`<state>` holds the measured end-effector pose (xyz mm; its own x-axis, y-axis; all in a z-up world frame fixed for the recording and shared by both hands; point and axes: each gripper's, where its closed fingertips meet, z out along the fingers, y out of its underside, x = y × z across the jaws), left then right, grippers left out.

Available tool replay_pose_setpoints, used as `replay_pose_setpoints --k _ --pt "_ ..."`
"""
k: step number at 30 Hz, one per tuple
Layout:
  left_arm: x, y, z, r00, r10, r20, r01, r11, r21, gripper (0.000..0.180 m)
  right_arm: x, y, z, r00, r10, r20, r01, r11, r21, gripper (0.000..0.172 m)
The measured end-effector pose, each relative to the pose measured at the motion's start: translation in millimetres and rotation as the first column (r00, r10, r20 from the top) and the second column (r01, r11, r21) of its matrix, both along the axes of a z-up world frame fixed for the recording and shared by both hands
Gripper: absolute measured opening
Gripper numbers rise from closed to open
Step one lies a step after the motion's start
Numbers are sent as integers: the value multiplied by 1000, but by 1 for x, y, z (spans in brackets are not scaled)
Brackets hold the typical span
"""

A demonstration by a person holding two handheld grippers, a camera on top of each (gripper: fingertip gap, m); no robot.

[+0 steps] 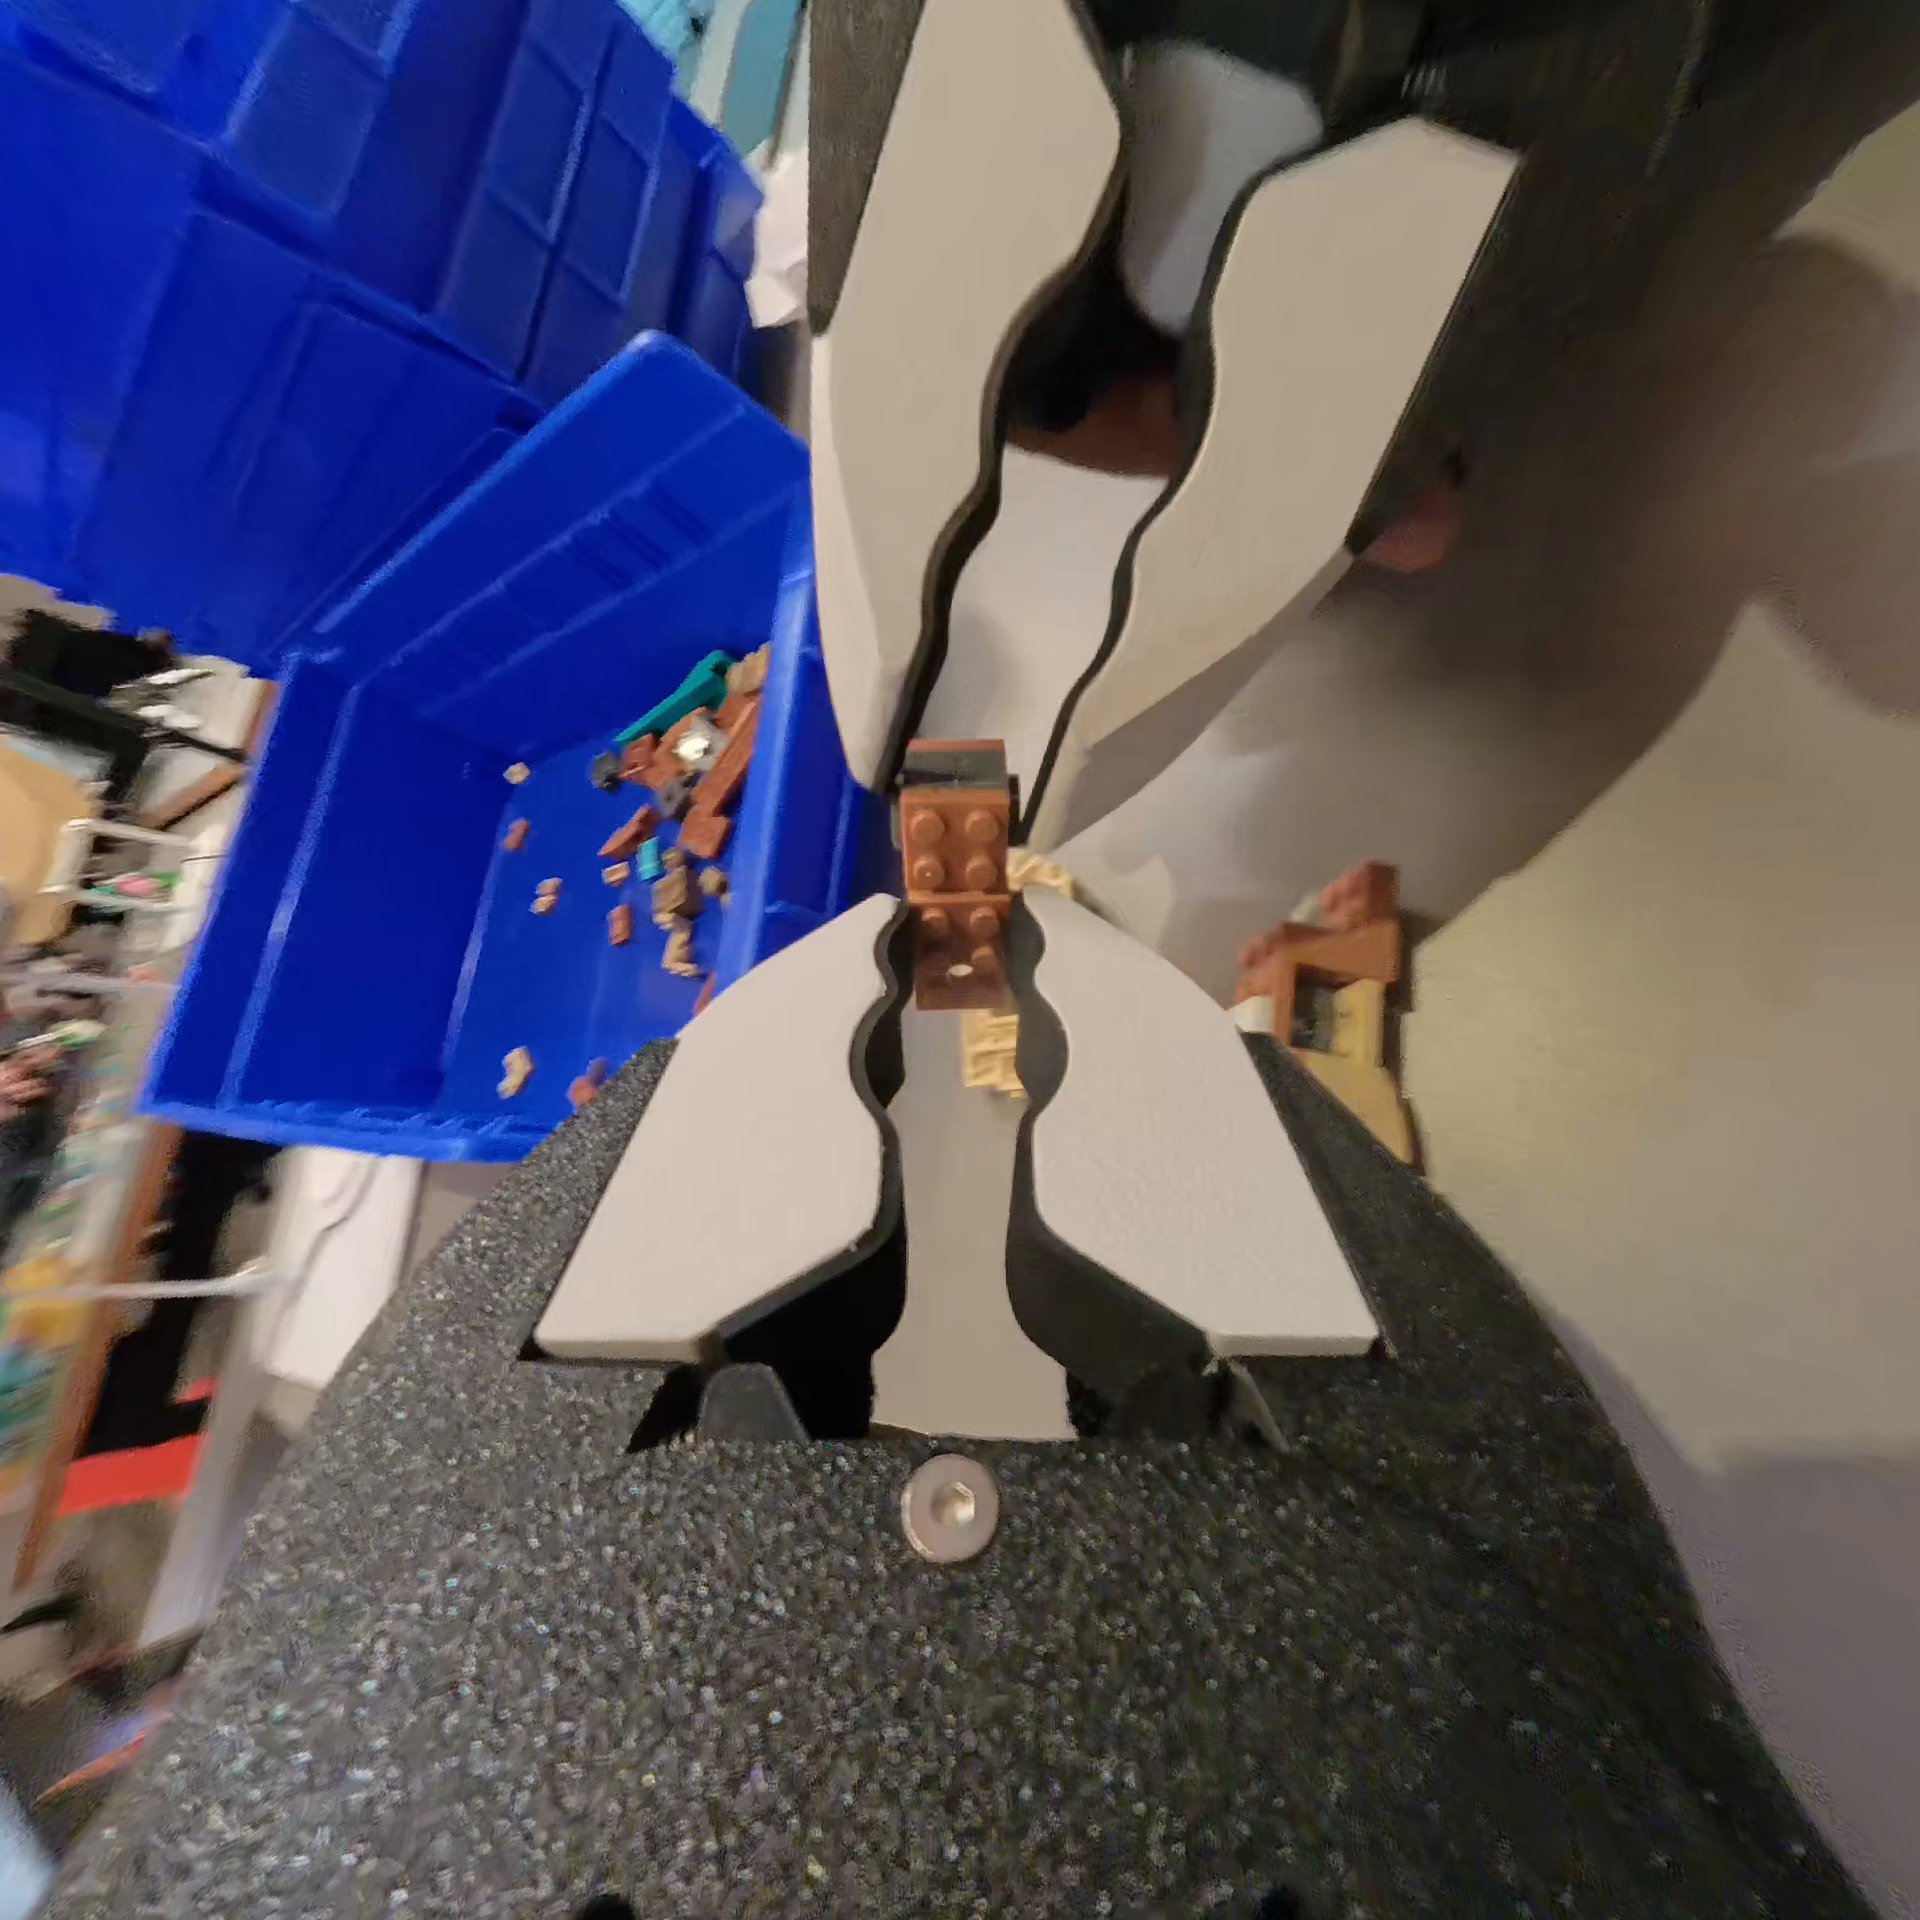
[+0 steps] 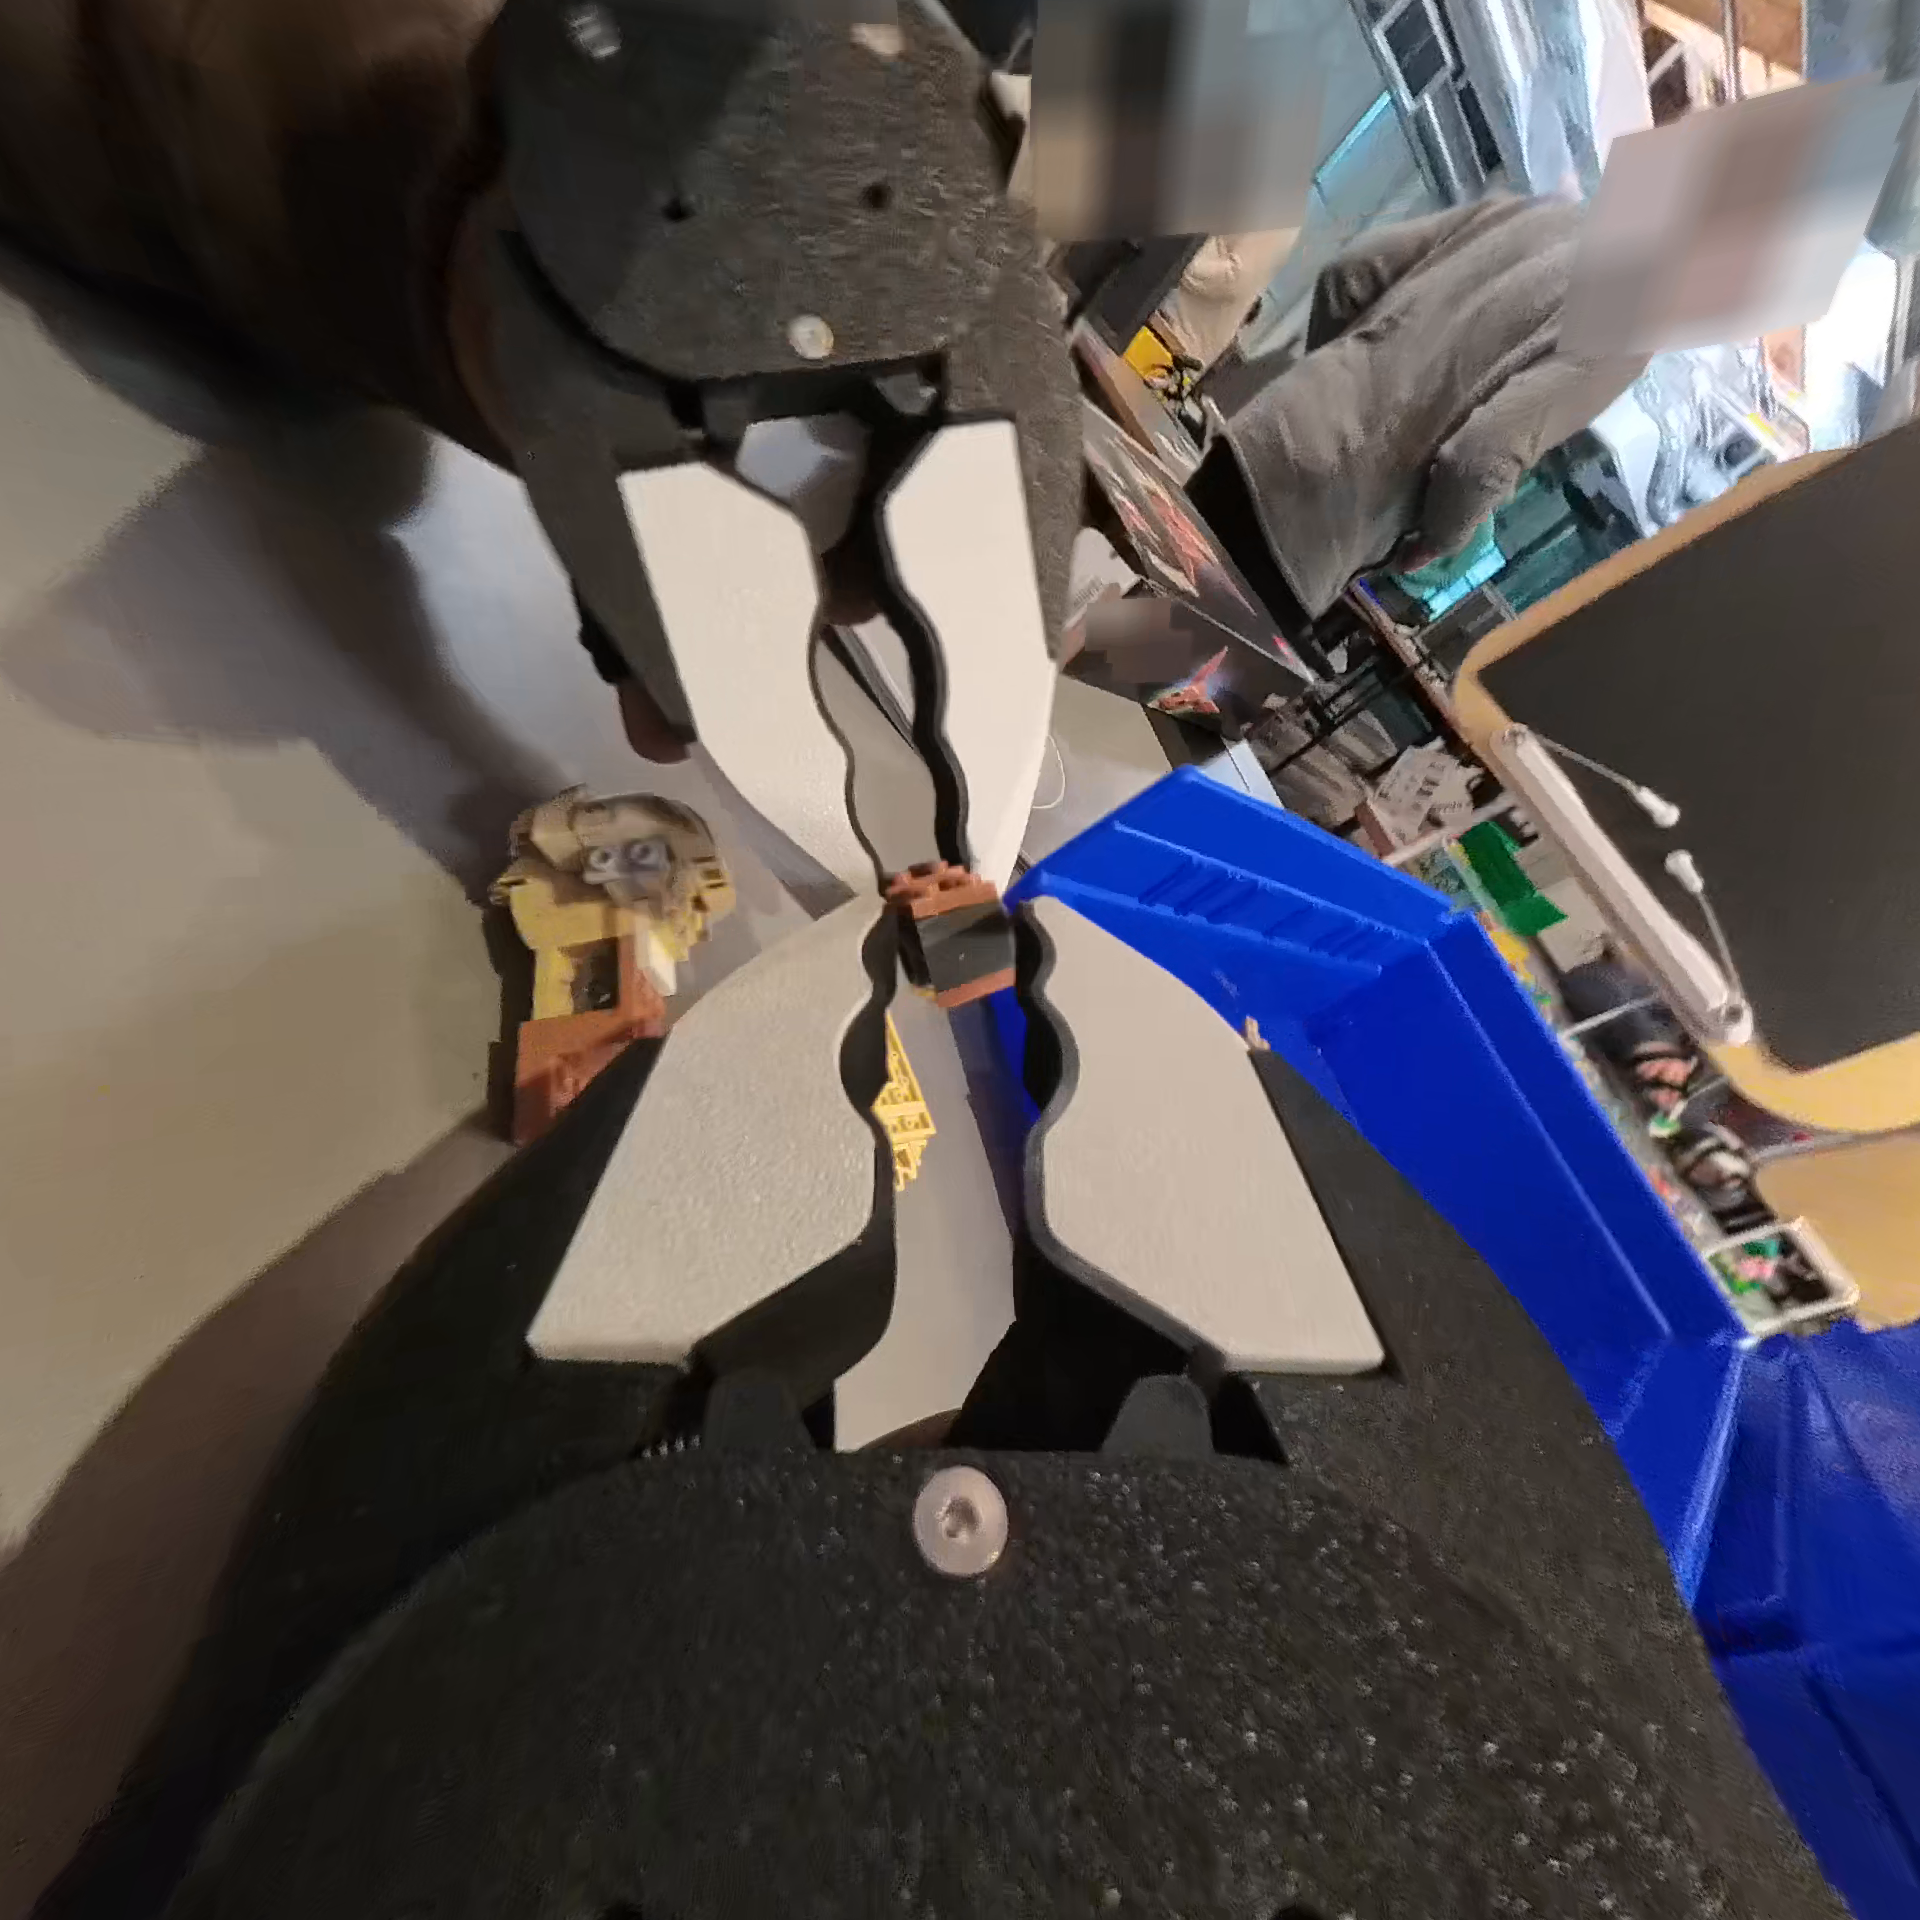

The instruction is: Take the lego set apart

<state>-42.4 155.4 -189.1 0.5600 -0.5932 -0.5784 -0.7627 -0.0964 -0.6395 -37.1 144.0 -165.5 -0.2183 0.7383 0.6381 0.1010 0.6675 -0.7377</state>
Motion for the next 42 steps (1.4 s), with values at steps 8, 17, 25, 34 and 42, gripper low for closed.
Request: replay_pose_setpoints --k 8,17,25,34,42 --pt "-8 4 -7 988 45 -145 -38 998 48 17 2 5 -8 999 -22 26 17 987 159 27" --pt "-5 3 -10 958 51 -283 -36 998 59 17 0 -1 -13 999 -23 29 13 953 302 16" --pt "-10 3 -1 905 98 -415 -54 992 118 17 -2 -2 -8 998 -40 58 30 986 163 16" --pt "-10 1 -2 925 89 -368 -59 994 93 17 -4 5 10 999 -55 3 55 998 -35 0" --pt "-12 1 -5 950 87 -301 -77 996 43 17 -2 -2 -9 998 -15 63 4 984 178 23"
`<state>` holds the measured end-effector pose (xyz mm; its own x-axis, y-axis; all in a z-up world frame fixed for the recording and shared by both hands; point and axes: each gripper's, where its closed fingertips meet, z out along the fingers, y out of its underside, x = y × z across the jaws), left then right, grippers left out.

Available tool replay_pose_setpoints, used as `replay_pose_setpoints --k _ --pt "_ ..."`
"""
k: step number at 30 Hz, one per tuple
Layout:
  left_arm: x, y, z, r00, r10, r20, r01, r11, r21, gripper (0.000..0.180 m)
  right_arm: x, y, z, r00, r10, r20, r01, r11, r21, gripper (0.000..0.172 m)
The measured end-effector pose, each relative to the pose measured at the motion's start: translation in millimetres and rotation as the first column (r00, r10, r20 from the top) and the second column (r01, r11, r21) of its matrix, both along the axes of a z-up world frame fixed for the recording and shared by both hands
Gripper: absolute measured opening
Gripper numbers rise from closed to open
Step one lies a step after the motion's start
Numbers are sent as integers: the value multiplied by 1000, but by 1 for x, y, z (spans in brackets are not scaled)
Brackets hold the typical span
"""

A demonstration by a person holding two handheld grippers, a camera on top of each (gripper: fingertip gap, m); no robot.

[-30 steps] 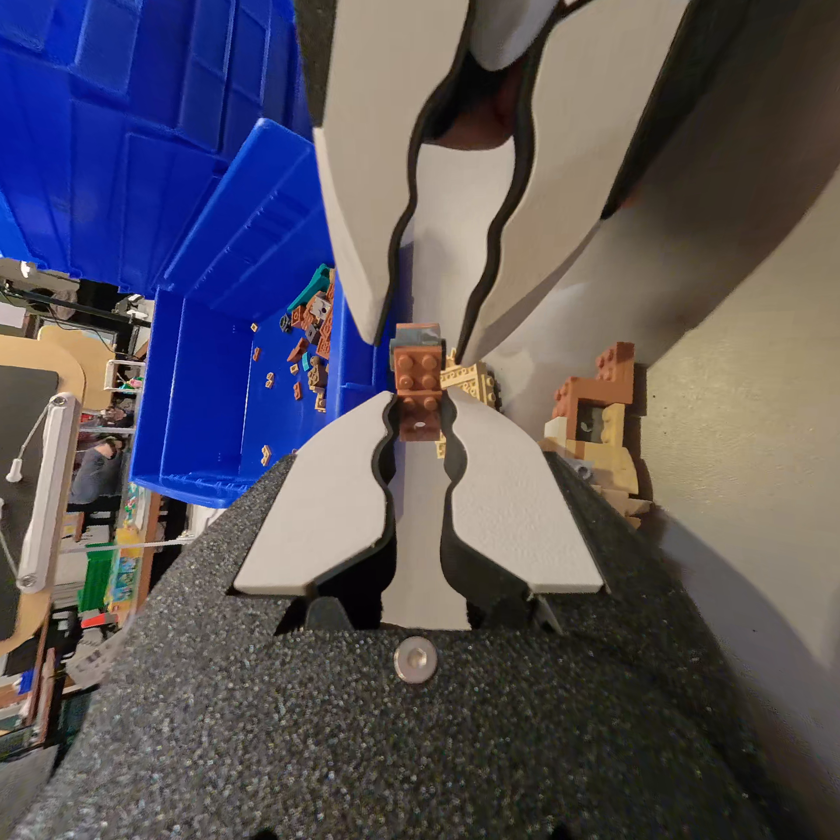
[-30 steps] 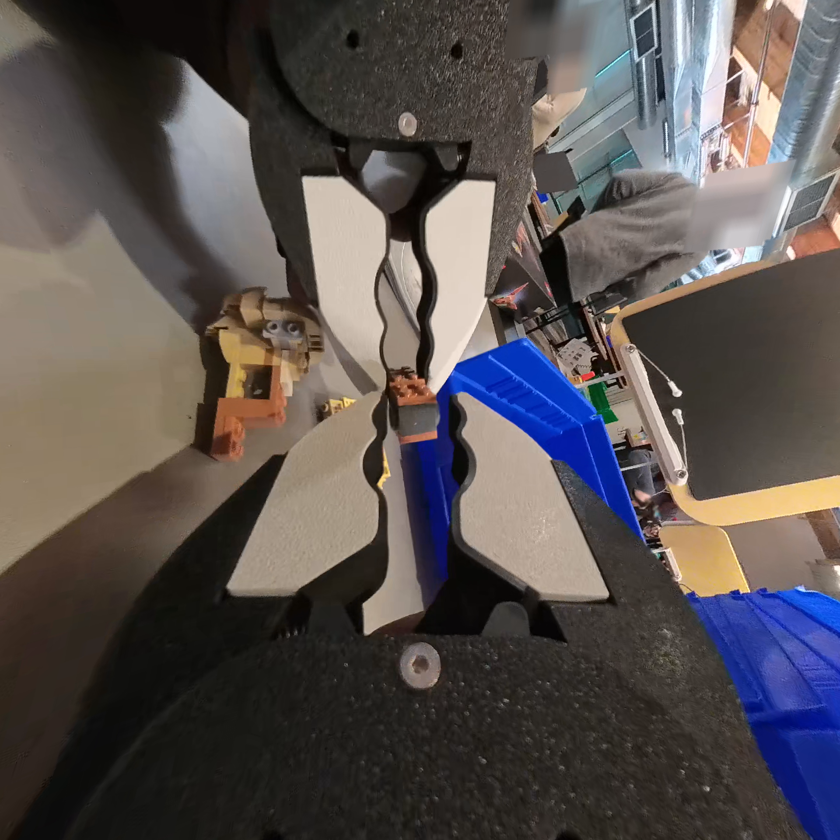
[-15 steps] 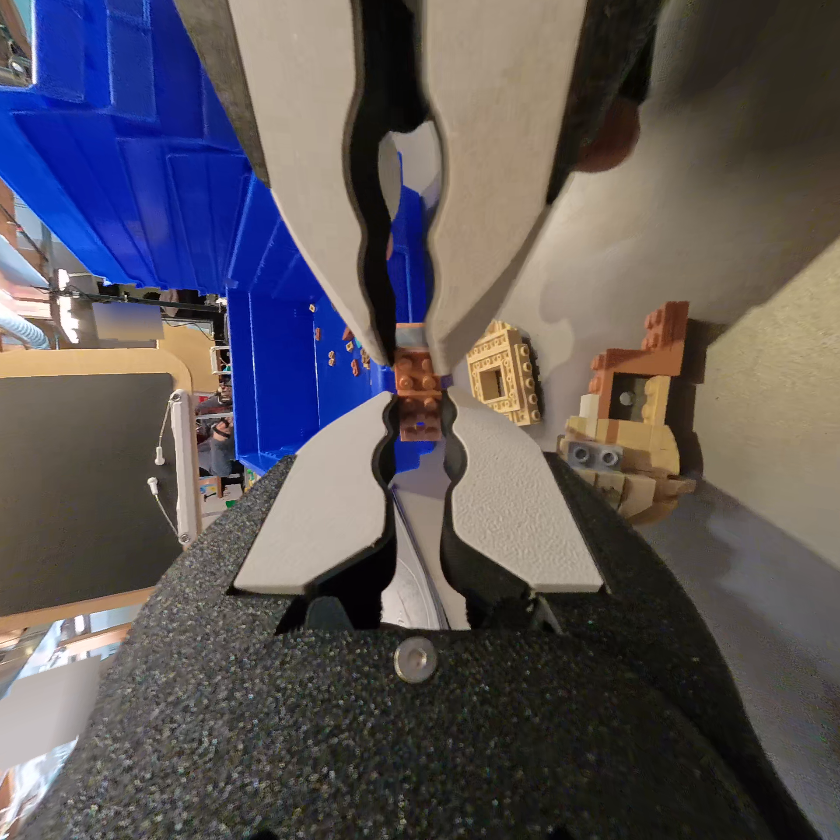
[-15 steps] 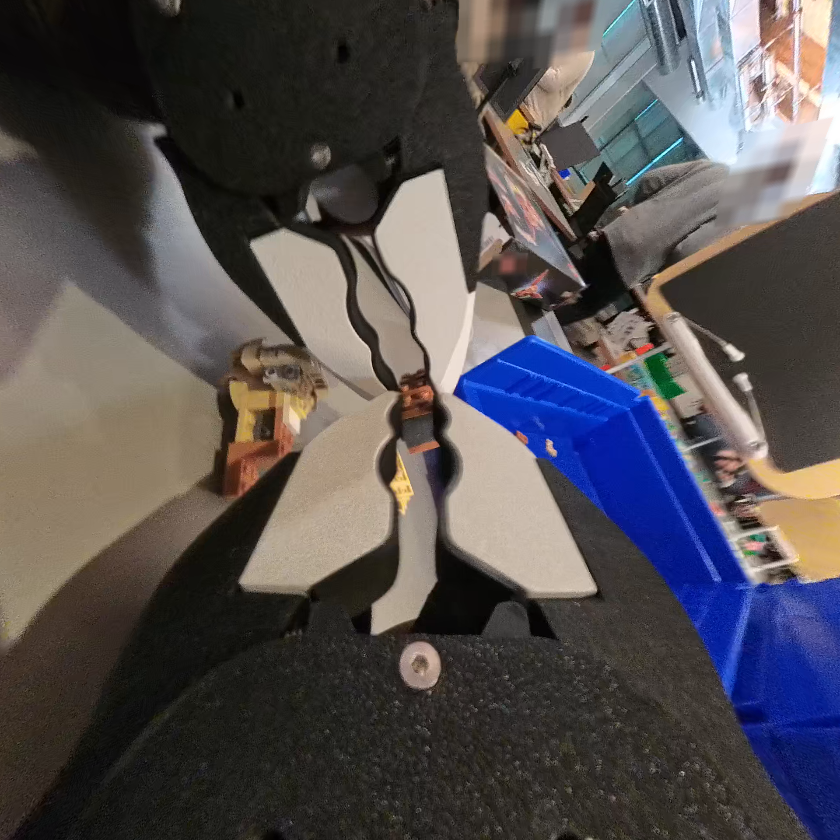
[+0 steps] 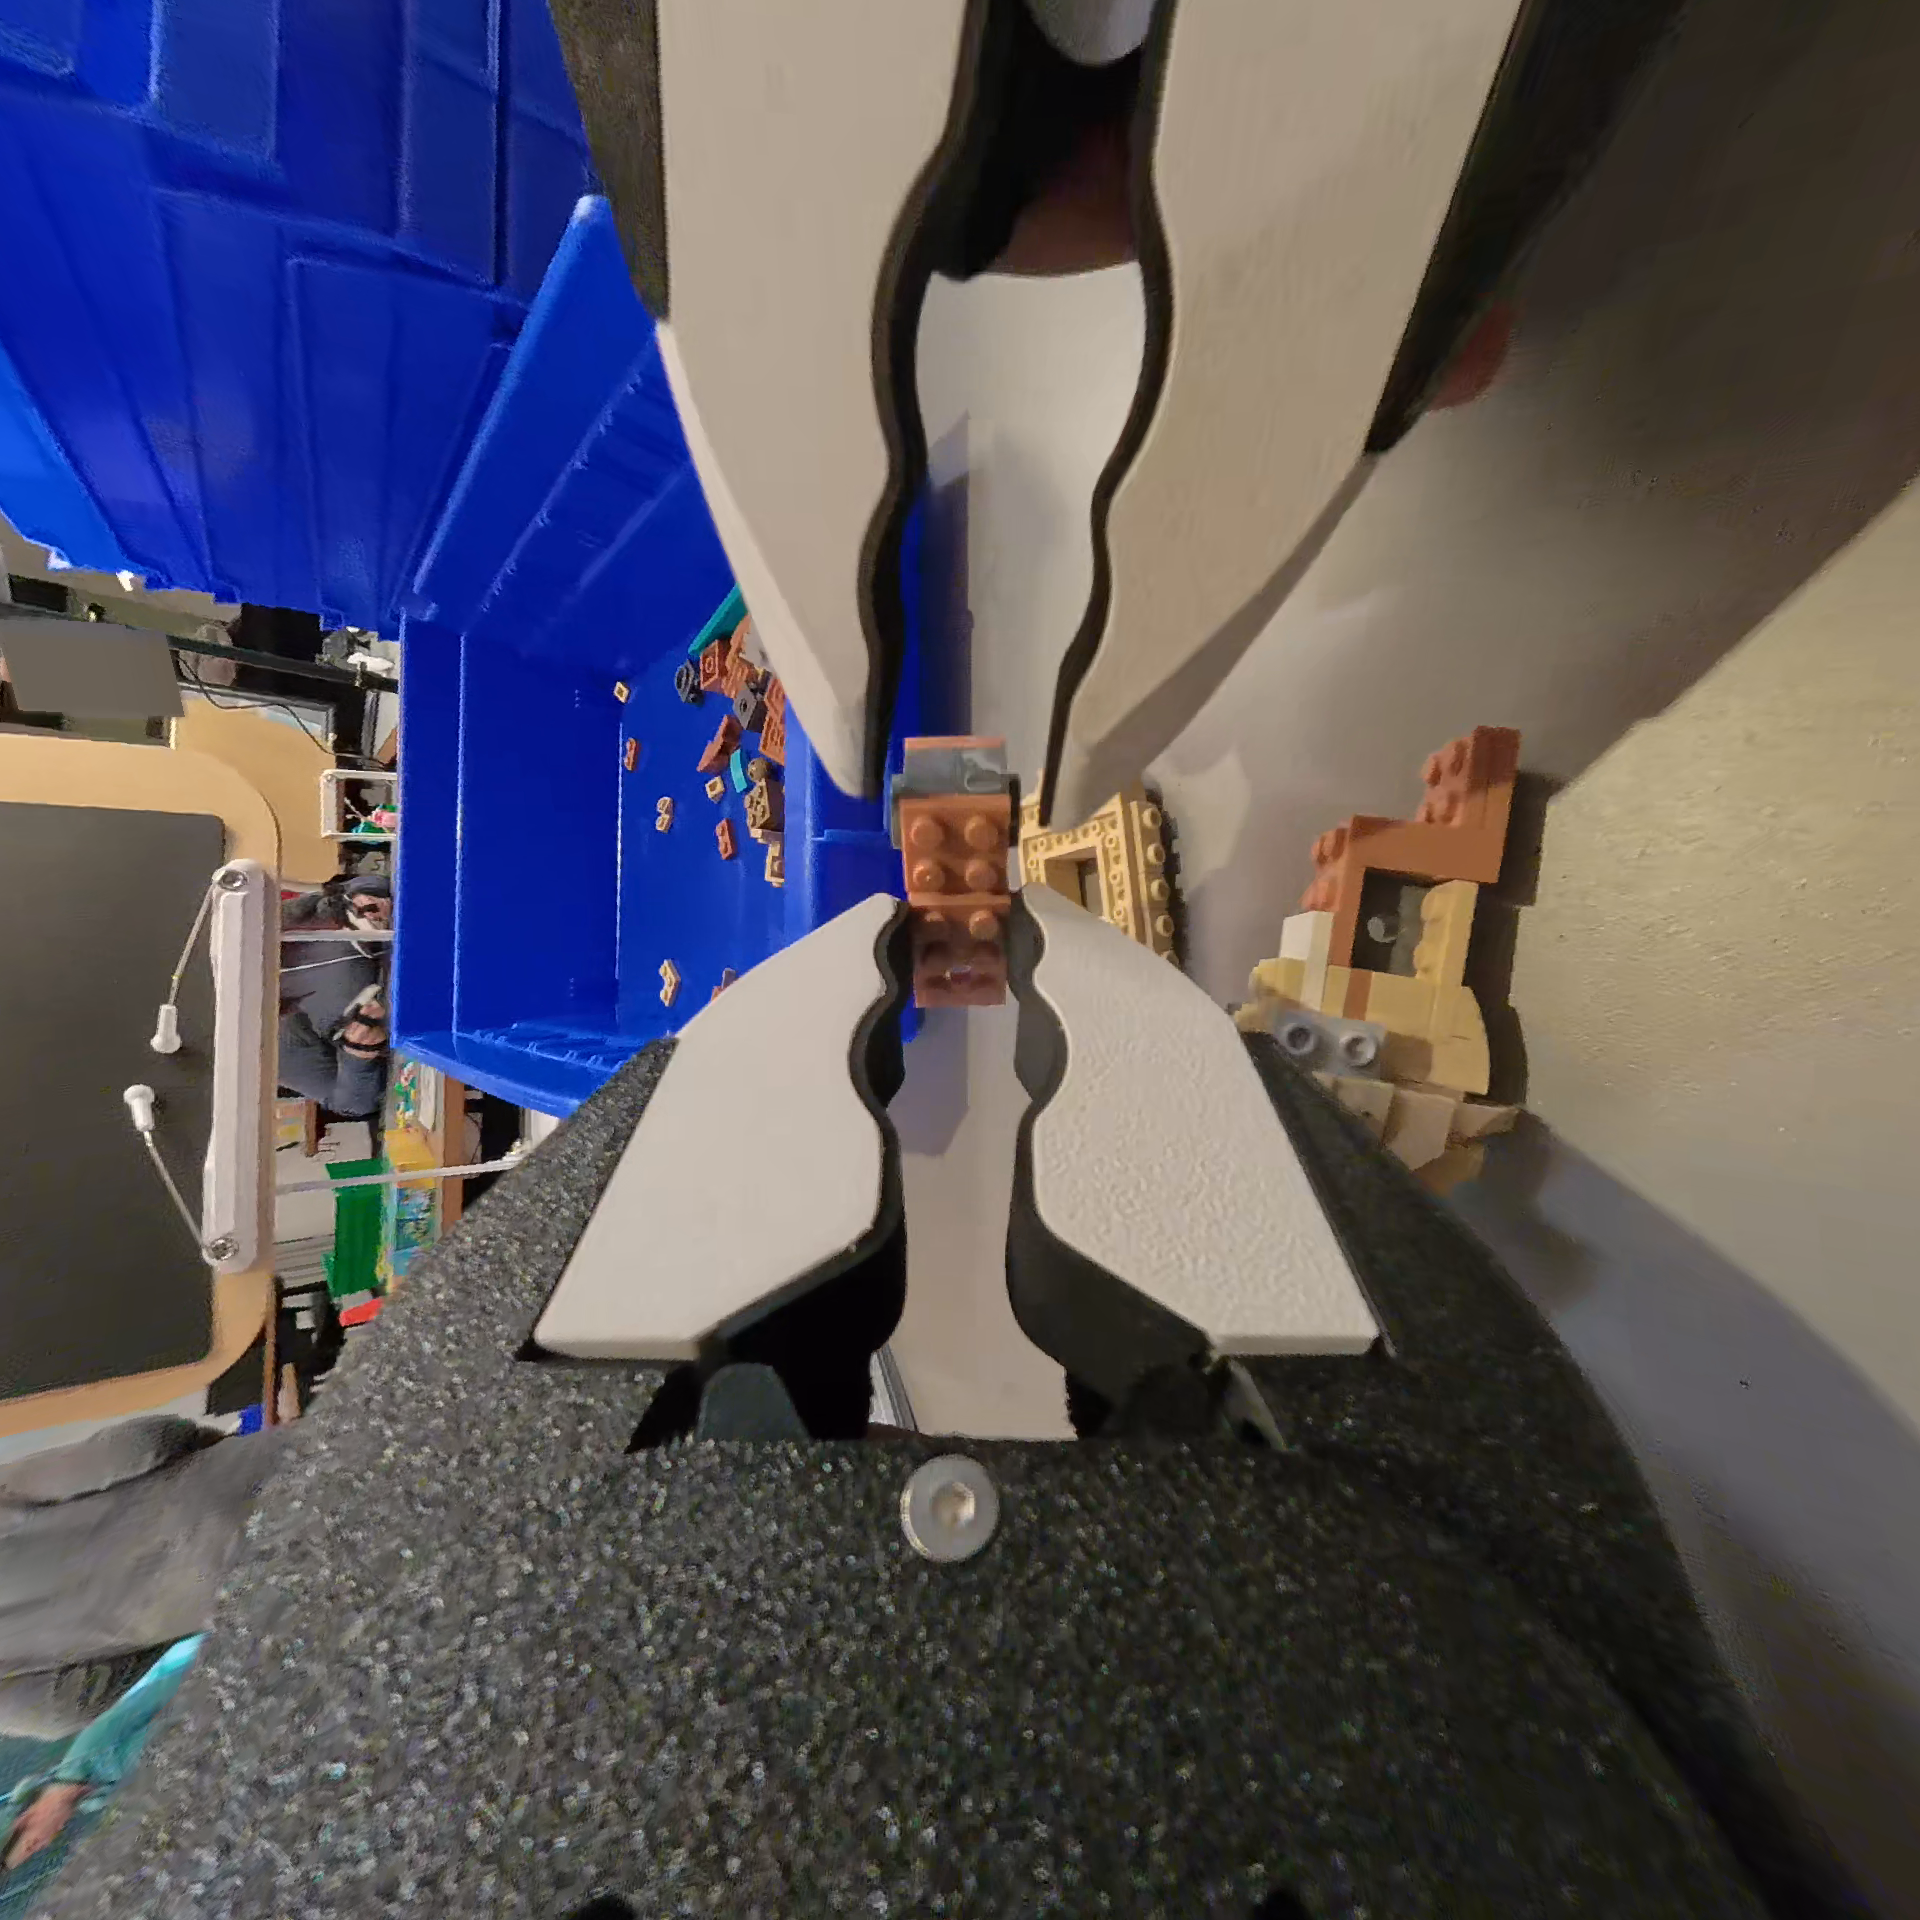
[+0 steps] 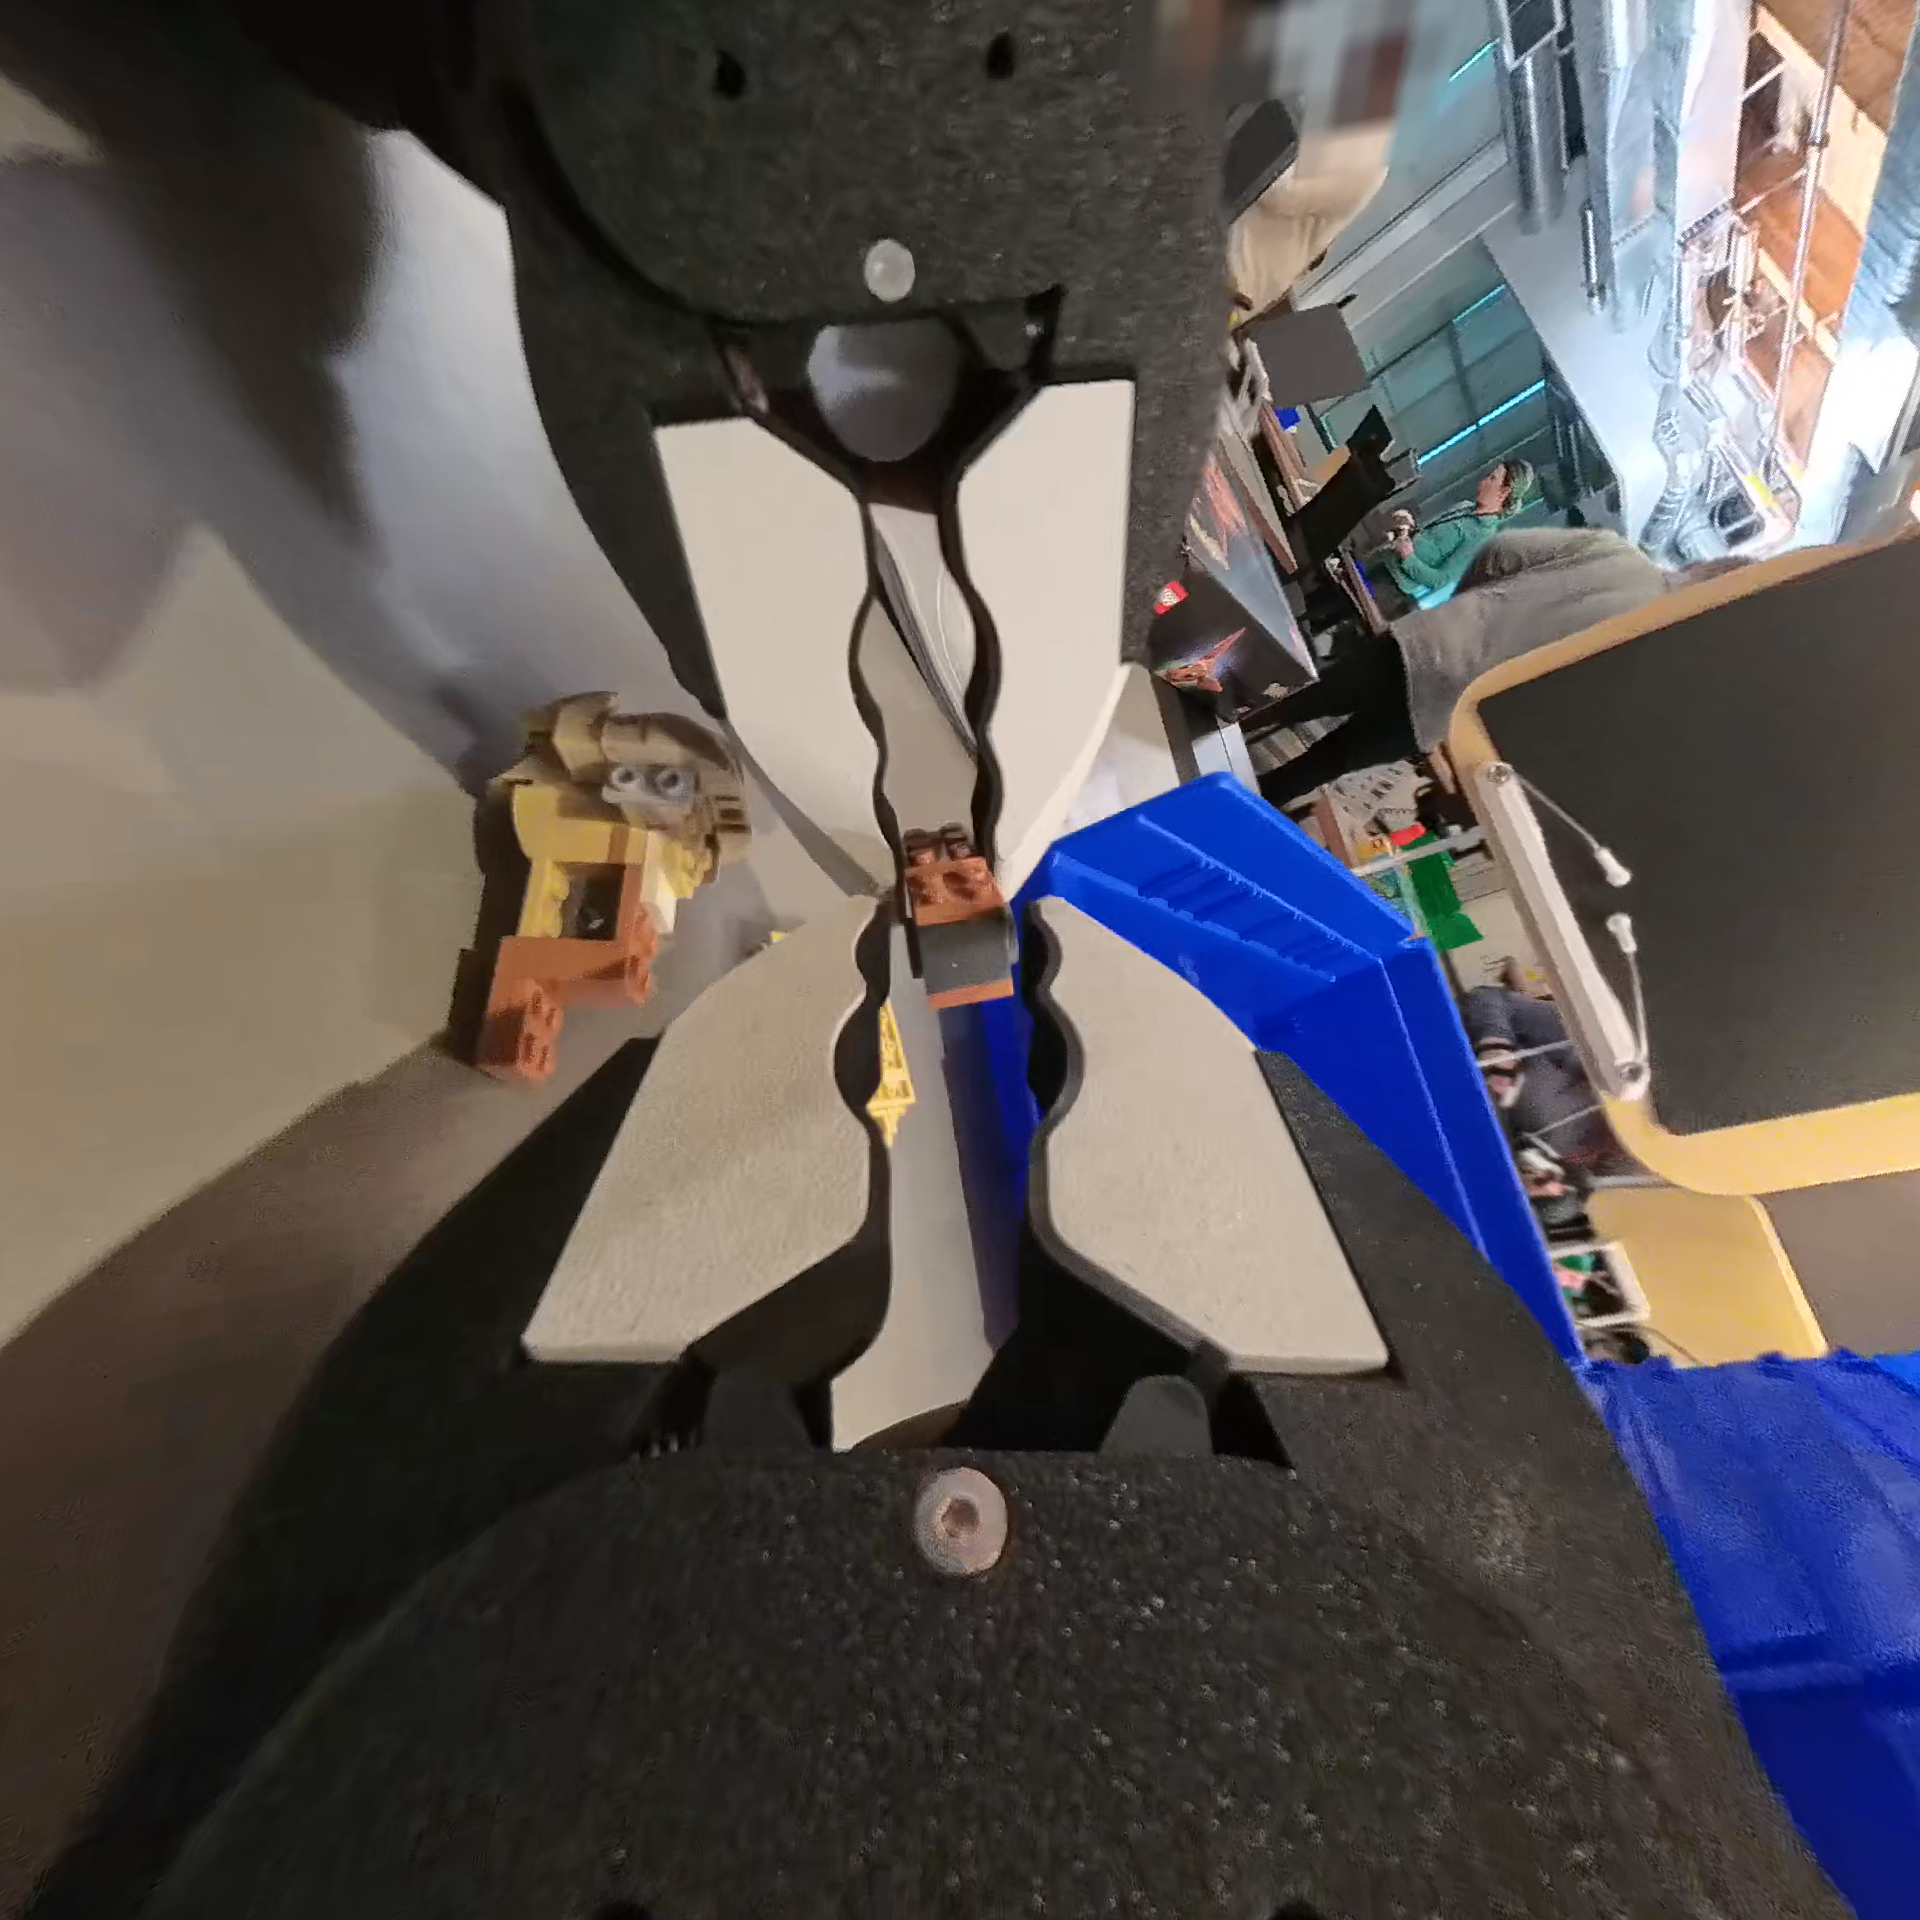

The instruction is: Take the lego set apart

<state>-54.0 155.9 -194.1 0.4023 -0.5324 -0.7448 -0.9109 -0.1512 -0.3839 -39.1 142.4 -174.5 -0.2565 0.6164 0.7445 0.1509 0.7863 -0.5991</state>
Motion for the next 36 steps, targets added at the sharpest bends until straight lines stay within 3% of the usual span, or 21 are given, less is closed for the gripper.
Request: replay_pose_setpoints --k 8,11,14,23,32,36 --pt "1 -1 -7 988 -6 -153 8 1000 13 17 -6 2 -15 997 -52 53 40 978 203 20" --pt "-1 -1 -6 979 0 -203 5 1000 24 17 -8 1 -15 995 -59 76 48 990 130 20" --pt "-4 -1 -1 967 13 -253 1 999 53 17 -9 -2 -10 995 -46 94 49 998 -38 19" --pt "-10 -1 4 947 35 -319 -9 997 81 18 -13 -3 -5 991 -31 132 76 932 -354 20" --pt "-15 1 6 937 44 -346 -12 995 95 18 -18 -2 -3 991 -34 133 95 870 -484 20" --pt "-17 3 5 969 40 -243 -23 997 72 17 -22 -1 -2 997 -41 66 63 920 -387 20"
